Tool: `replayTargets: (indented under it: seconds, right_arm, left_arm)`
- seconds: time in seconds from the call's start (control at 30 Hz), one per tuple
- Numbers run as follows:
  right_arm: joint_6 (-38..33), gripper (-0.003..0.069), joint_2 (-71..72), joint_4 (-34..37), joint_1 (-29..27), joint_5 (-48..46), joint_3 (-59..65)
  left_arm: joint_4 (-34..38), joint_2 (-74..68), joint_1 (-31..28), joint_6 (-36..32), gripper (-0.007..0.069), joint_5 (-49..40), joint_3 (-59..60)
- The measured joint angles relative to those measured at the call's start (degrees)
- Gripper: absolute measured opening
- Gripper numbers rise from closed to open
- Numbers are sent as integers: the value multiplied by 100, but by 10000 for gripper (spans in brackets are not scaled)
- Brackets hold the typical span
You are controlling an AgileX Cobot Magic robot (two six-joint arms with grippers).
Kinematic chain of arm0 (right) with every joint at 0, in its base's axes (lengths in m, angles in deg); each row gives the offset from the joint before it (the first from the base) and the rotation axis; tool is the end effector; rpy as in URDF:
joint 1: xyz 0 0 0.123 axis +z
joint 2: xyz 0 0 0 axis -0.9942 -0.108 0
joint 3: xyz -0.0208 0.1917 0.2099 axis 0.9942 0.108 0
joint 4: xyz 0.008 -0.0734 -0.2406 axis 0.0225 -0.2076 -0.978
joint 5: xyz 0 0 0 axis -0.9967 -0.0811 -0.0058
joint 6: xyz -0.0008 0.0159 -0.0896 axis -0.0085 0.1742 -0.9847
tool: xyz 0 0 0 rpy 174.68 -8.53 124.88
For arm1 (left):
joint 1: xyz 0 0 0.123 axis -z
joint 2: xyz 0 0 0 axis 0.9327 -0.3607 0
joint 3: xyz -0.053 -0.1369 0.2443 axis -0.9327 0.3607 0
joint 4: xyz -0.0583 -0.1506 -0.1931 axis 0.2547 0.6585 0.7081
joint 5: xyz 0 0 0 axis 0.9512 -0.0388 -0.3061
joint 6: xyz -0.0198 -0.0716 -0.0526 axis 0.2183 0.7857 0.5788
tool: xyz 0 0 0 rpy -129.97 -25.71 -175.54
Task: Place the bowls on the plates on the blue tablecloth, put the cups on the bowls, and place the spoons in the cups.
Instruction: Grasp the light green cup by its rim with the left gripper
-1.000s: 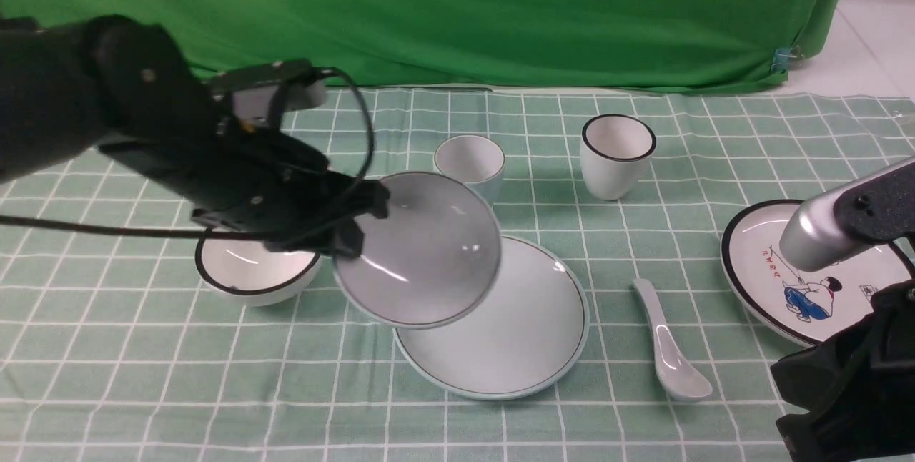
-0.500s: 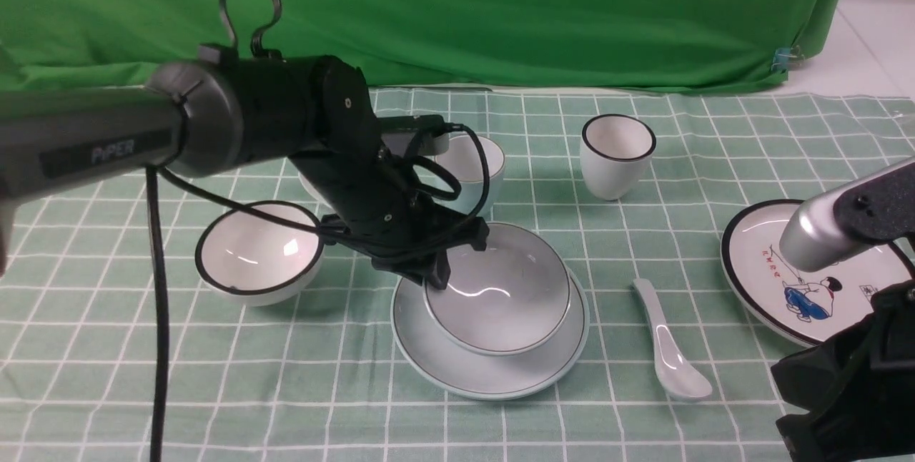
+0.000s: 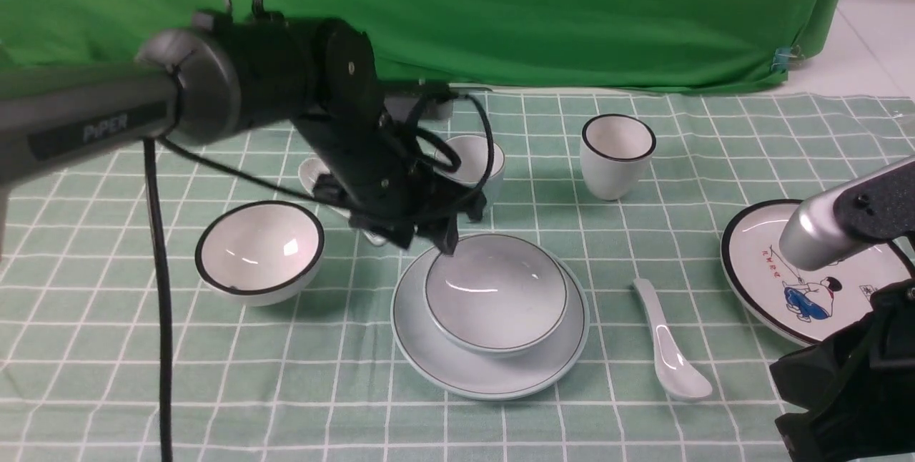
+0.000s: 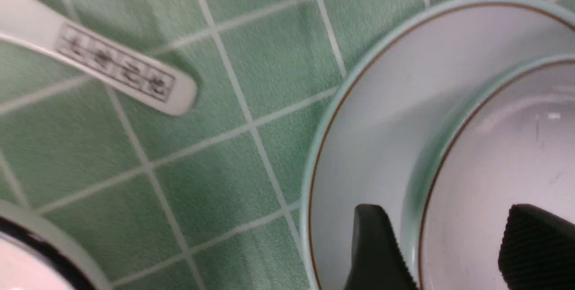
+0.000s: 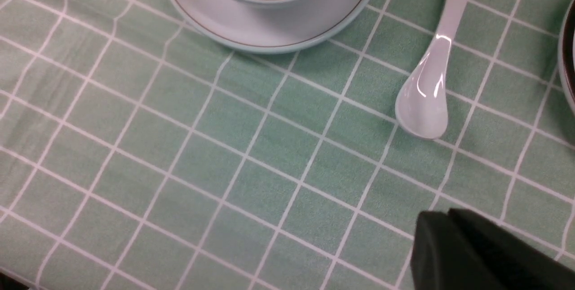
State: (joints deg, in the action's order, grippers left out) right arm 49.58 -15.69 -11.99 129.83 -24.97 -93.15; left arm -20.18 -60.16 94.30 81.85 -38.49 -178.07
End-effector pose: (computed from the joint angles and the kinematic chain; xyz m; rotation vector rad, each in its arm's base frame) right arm 0.1360 0.1237 0.3310 -0.6312 2.3236 0.3244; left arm 0.3782 -0.1872 0.2366 0.4949 2.7009 -0.2523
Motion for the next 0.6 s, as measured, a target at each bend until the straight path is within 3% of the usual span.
replayTargets:
  seconds: [0.17,0.37,0.6]
  right_arm:
    - [0,59,0,0,0,5,0]
    - [0,68,0,0,0,5,0]
    - [0,69,0,0,0,5,0]
  left_arm:
    - [-768,-46,-29,371,463,-83,-1168]
    - [-514,-686,-198,545,474,135,-1965]
    - [-169,-1412,-278,592,474,188,-2109]
